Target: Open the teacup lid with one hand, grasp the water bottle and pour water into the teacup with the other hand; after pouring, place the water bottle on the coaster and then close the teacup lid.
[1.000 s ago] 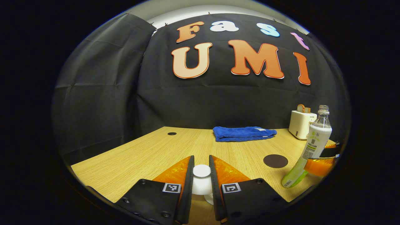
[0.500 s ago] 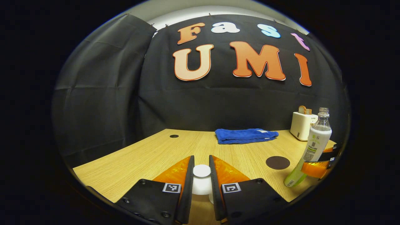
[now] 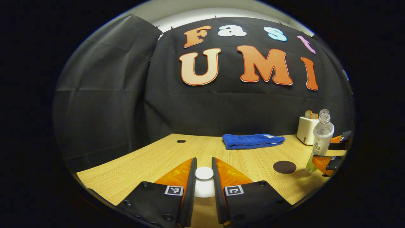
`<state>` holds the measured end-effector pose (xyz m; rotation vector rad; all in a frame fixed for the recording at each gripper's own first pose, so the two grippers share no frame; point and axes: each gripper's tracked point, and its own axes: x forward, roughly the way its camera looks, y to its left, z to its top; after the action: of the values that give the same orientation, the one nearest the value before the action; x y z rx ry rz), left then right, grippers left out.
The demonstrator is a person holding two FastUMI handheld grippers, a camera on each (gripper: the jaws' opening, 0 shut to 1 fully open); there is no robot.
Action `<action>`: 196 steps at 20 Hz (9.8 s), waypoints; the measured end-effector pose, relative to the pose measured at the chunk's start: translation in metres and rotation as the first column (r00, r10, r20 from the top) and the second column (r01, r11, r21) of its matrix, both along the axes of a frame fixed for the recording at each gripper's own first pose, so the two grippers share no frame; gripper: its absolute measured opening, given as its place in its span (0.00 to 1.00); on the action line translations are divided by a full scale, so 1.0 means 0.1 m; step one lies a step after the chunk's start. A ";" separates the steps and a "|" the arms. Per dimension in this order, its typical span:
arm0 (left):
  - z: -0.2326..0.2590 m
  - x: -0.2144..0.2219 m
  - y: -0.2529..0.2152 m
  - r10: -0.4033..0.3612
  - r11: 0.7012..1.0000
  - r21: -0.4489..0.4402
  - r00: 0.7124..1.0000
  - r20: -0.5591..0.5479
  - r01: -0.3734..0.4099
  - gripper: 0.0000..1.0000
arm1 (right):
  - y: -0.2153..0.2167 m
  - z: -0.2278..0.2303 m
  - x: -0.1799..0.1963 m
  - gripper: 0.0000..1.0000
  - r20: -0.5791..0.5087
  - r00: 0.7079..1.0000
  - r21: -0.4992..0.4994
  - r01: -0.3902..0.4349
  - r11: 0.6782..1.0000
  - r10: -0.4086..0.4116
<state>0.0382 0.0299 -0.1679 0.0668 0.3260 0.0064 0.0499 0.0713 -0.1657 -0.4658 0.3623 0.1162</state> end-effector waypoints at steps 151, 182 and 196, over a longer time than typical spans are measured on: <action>0.08 -0.49 0.57 0.006 0.999 0.034 1.000 0.012 -0.006 0.33 | 0.27 -0.49 0.92 0.64 -0.232 0.973 0.504 0.106 0.857 0.016; -0.44 -0.19 -0.84 -0.188 0.977 -0.116 0.979 -0.082 0.178 0.34 | -0.73 0.31 0.05 0.90 -0.031 0.996 0.610 0.087 0.788 -0.086; -0.66 -0.18 -0.84 -0.157 0.988 -0.035 0.976 -0.151 0.153 0.36 | -0.86 0.19 -0.15 0.90 -0.055 0.993 0.606 0.116 0.787 -0.104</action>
<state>0.0202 -0.0544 -0.2337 0.0699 0.4736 -0.1578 0.0352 -0.0145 -0.1465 0.2031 0.3477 0.1168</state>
